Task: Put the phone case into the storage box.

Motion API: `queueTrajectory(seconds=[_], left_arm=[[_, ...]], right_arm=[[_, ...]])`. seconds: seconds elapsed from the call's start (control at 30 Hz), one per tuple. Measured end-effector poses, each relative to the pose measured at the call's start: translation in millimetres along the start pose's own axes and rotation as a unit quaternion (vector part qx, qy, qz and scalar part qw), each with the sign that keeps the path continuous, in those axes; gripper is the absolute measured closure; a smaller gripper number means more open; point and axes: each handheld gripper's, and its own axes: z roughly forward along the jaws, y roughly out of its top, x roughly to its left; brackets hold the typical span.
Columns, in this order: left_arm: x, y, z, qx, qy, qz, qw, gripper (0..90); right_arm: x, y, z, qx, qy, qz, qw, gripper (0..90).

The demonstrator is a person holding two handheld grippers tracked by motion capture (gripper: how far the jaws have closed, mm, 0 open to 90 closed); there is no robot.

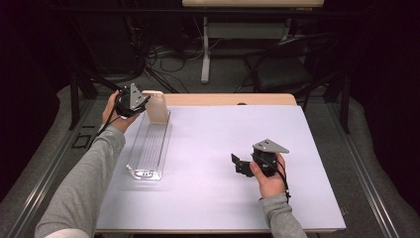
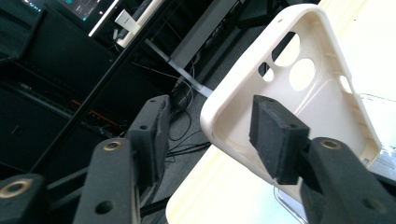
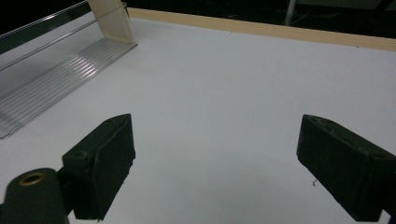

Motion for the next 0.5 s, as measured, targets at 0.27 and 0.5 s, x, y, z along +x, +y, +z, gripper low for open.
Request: queueTrajectory(seconds=[0.27, 0.5], left_arm=[[2.9, -2.4, -0.8, 0.016, -0.001, -0.018, 0.9997, 41.7], [3.8, -2.3, -3.0, 0.015, 0.002, -0.023, 0.9996, 41.5]], right_arm=[[1.0, -0.1, 0.4, 0.002, 0.000, -0.003, 1.0000, 10.9], [0.9, -0.1, 0.5, 0.001, 0.001, -0.002, 1.0000, 10.9]])
